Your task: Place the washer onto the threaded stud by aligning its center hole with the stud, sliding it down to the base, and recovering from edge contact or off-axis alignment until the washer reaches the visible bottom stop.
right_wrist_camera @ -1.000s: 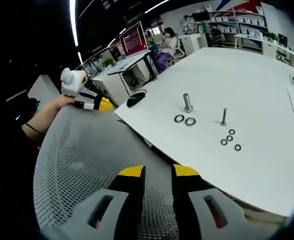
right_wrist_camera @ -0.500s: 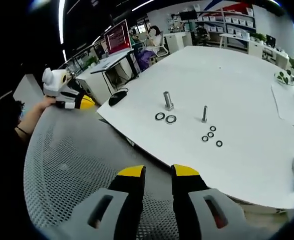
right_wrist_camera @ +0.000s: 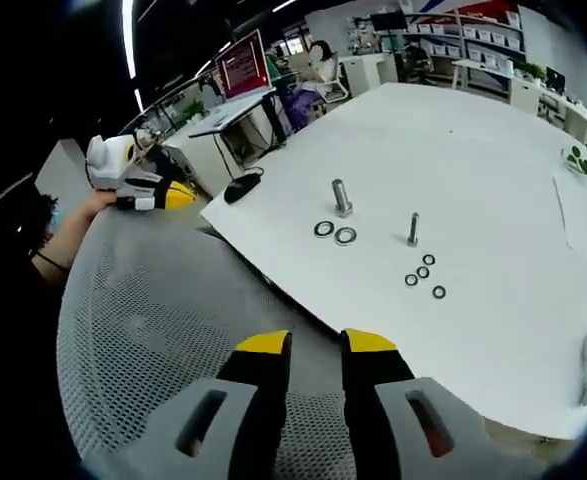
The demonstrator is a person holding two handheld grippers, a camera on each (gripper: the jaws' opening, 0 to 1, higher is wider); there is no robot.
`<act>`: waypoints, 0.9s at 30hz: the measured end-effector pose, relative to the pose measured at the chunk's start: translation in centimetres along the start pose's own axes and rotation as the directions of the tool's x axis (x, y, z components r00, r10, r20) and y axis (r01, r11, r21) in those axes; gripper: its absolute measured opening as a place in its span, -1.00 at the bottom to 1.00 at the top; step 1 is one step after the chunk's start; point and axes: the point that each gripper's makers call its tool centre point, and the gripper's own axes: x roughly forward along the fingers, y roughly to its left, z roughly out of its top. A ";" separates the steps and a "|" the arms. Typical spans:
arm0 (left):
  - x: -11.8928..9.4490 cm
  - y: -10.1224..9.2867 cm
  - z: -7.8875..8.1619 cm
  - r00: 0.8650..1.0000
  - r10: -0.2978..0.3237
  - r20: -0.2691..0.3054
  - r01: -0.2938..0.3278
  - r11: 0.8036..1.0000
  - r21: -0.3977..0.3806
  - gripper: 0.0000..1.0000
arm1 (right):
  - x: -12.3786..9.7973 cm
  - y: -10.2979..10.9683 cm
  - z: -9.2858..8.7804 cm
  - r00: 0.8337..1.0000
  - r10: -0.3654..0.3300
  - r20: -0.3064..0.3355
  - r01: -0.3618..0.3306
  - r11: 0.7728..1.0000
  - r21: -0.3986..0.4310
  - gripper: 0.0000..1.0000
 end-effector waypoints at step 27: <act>-0.2 0.8 -0.6 0.998 0.059 -0.025 -0.060 0.998 -0.031 -1.00 | 4.5 -10.3 -1.6 0.990 -0.082 -0.117 0.048 0.961 -0.272 -0.40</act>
